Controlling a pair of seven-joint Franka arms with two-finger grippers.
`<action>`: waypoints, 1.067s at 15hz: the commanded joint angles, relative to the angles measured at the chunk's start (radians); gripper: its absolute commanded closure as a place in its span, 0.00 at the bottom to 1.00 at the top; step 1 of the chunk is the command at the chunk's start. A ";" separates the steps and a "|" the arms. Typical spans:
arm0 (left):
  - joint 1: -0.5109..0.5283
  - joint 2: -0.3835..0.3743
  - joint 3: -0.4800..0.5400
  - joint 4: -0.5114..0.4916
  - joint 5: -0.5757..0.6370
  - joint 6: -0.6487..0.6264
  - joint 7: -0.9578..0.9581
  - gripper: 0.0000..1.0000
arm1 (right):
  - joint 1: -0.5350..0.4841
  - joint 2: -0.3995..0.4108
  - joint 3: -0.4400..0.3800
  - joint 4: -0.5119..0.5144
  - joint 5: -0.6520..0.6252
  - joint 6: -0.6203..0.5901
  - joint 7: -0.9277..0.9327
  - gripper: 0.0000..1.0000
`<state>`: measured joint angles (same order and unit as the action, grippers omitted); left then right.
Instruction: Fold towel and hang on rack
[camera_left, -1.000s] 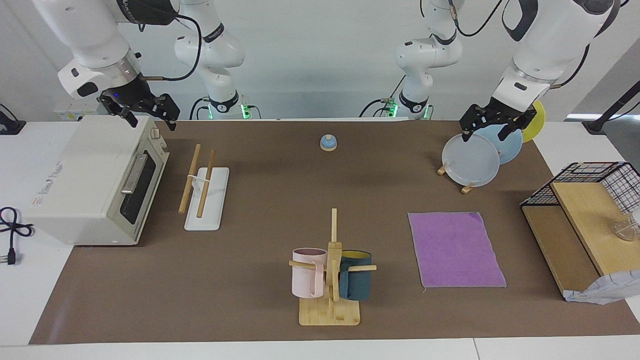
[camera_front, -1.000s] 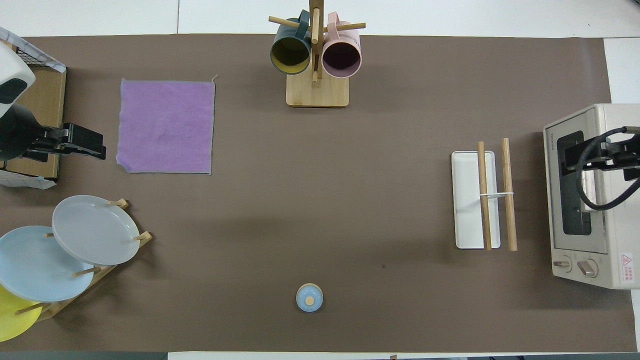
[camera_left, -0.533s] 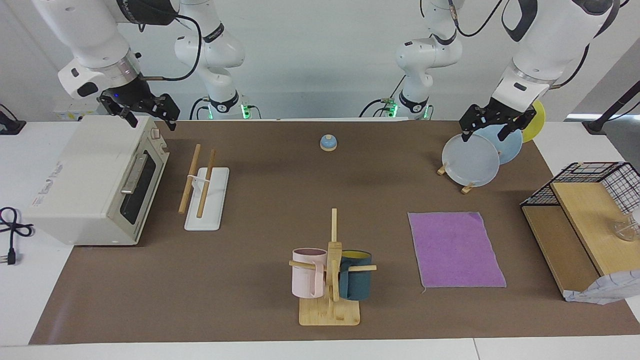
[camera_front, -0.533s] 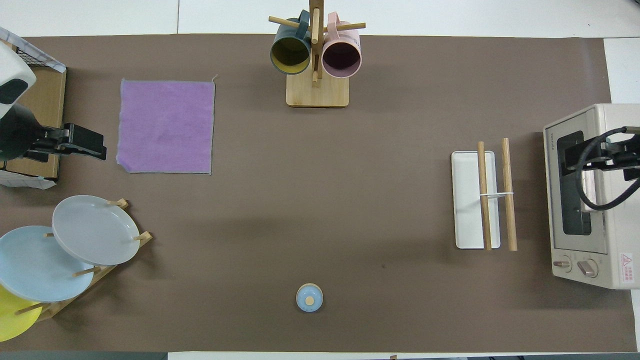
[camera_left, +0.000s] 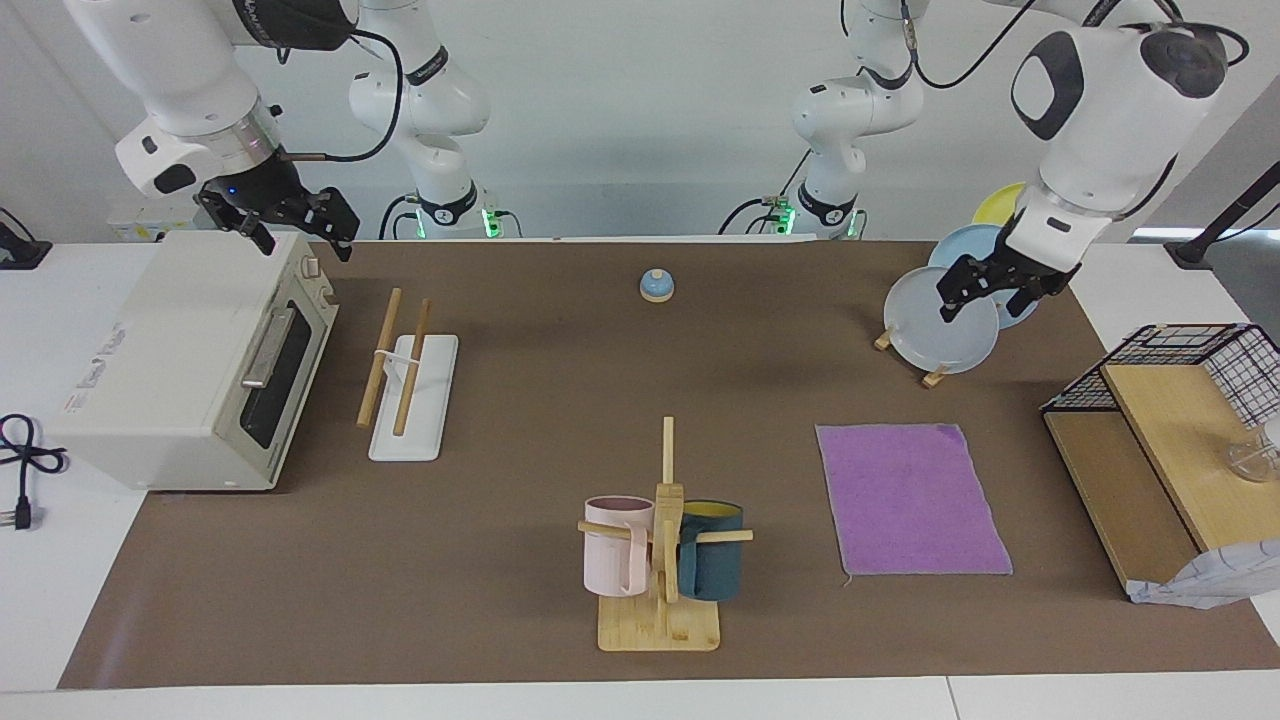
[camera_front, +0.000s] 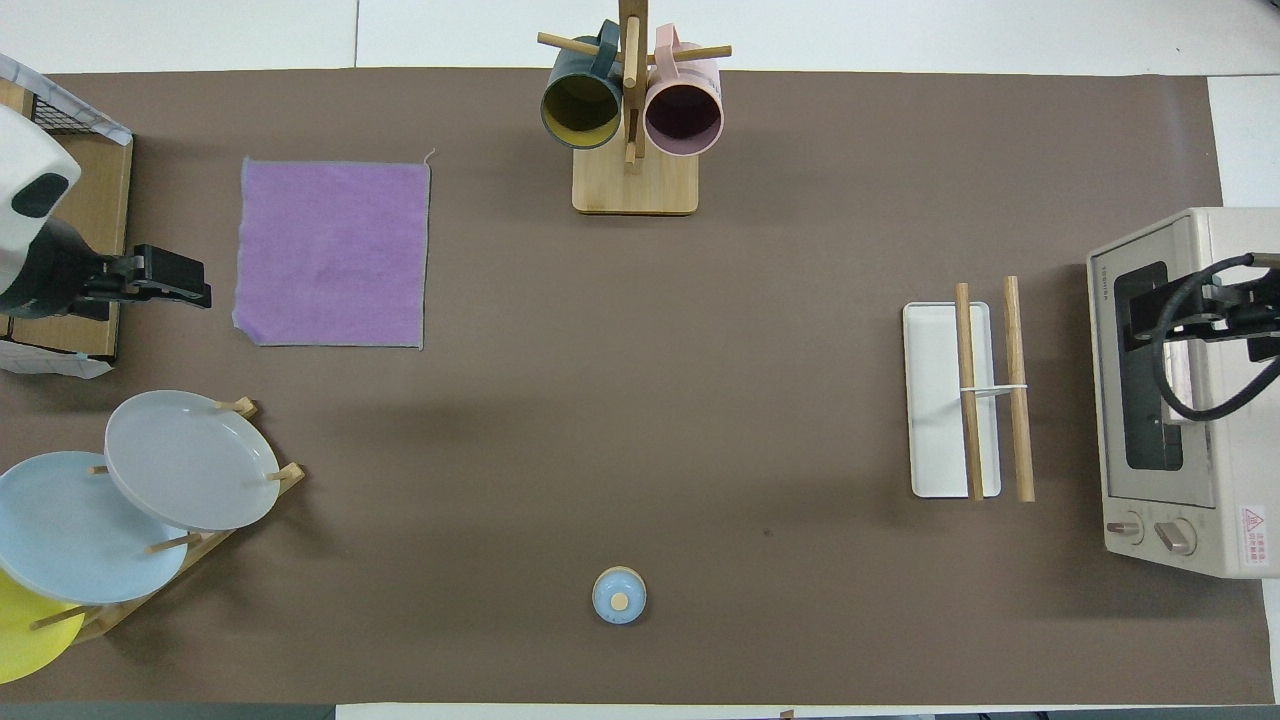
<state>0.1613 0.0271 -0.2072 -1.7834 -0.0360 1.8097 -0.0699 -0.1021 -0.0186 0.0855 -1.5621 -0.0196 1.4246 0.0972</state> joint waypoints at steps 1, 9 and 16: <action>0.021 0.101 0.000 -0.091 -0.022 0.188 0.041 0.00 | -0.011 -0.009 0.004 -0.006 0.020 0.000 -0.025 0.00; 0.096 0.300 0.003 -0.160 -0.021 0.473 0.052 0.03 | -0.010 -0.009 0.005 -0.006 0.020 0.002 -0.024 0.00; 0.101 0.303 0.003 -0.185 -0.022 0.450 -0.060 0.20 | -0.011 -0.009 0.004 -0.006 0.020 0.002 -0.025 0.00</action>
<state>0.2544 0.3436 -0.2010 -1.9363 -0.0443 2.2604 -0.1001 -0.1023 -0.0186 0.0855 -1.5621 -0.0196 1.4246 0.0972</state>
